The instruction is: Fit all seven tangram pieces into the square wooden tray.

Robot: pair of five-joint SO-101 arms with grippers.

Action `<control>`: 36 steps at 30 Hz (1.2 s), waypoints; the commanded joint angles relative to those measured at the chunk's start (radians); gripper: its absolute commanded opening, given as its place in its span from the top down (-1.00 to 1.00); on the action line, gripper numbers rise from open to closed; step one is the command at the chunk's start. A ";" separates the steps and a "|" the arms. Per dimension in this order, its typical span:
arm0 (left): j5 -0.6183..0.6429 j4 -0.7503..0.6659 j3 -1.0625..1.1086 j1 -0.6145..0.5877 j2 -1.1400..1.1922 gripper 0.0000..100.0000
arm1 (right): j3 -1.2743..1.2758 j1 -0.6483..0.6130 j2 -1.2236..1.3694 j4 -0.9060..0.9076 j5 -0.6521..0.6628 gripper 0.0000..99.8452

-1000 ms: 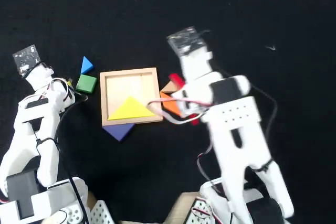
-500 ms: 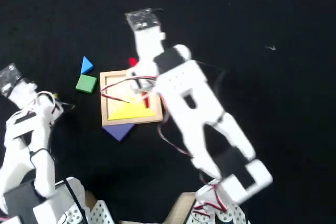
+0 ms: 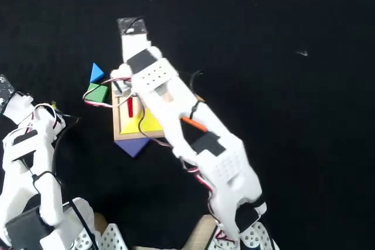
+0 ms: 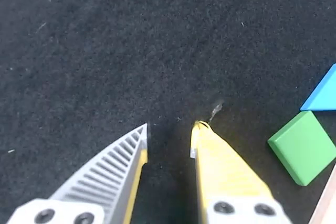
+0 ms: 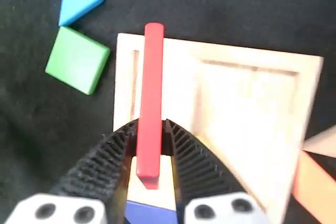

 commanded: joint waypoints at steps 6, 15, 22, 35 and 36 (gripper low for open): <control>0.005 -0.020 -0.025 -0.001 -0.014 0.71 | -0.191 -0.063 0.133 -0.014 -0.011 0.98; 0.005 -0.020 -0.027 0.001 -0.014 0.71 | -0.240 -0.060 0.151 0.021 -0.069 0.98; 0.005 -0.021 -0.027 0.001 -0.014 0.71 | -0.188 -0.061 0.151 0.021 -0.107 0.97; 0.005 -0.021 -0.027 0.001 -0.014 0.71 | -0.188 -0.077 0.151 0.086 -0.115 0.79; 0.005 -0.021 -0.027 0.001 -0.014 0.71 | -0.188 -0.078 0.151 0.089 -0.109 0.72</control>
